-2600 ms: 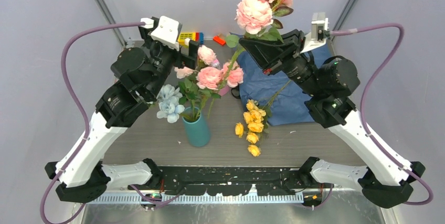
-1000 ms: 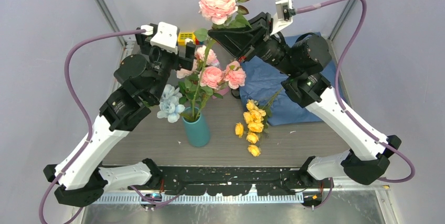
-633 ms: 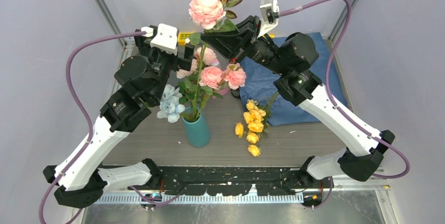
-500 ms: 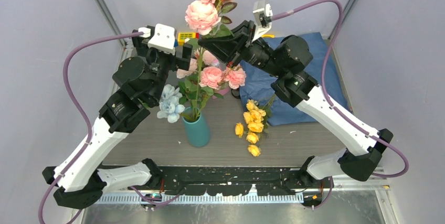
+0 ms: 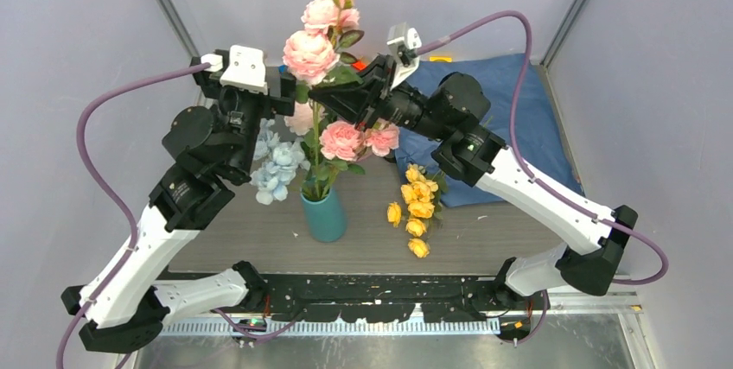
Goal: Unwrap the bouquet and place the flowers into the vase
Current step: Insert the fake flower into the vase.
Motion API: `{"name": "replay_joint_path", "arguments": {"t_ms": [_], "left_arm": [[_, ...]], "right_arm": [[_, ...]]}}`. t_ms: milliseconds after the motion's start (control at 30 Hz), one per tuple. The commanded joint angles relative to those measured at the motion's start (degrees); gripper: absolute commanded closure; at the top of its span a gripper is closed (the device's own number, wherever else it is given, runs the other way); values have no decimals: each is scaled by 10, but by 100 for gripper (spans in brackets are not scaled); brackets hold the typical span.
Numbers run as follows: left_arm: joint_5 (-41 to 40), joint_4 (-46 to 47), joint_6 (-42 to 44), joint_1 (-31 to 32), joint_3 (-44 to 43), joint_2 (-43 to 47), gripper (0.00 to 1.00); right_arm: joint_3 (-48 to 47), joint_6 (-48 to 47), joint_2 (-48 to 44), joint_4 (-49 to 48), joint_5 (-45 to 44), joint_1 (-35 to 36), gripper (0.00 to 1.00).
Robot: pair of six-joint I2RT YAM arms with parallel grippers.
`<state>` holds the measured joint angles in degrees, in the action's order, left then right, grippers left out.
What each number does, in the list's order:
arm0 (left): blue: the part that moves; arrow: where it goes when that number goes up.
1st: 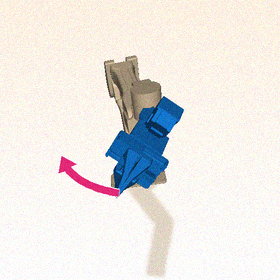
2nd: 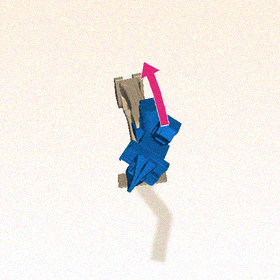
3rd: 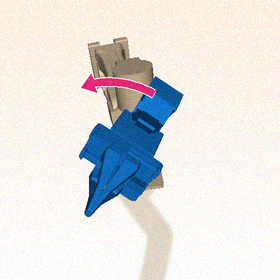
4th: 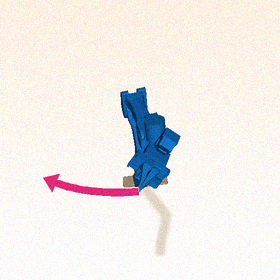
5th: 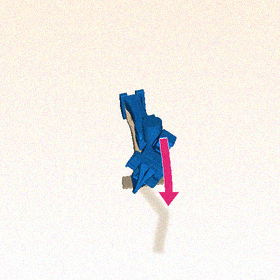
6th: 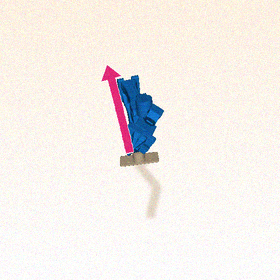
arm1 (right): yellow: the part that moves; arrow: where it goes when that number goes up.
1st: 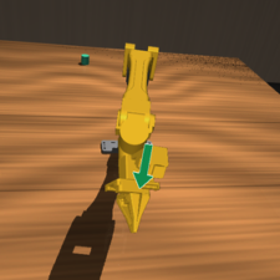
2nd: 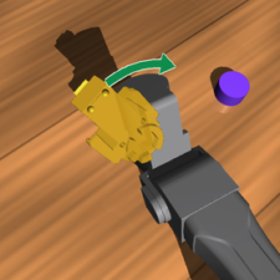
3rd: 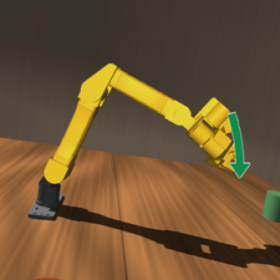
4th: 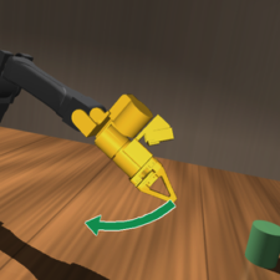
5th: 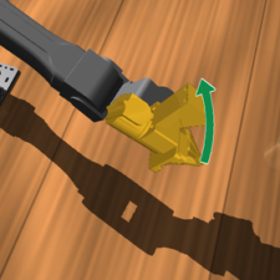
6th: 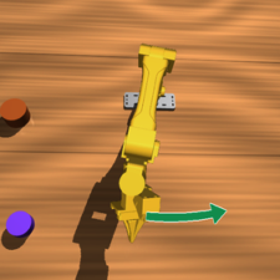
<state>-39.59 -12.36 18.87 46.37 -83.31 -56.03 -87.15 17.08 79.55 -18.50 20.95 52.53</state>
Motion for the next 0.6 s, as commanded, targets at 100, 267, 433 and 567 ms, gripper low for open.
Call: {"name": "replay_joint_path", "arguments": {"t_ms": [100,267,433,567], "left_arm": [[-26,30,21,-4,-4,24,0],[-23,28,16,-4,-3,29,0],[-22,30,16,-4,-2,29,0],[-23,35,21,-4,-2,30,1]], "right_arm": [[18,-58,28,53,-39,38,100],[20,-71,24,61,-50,47,100],[32,-70,28,65,-53,51,100],[44,-68,31,66,-56,53,100]]}}
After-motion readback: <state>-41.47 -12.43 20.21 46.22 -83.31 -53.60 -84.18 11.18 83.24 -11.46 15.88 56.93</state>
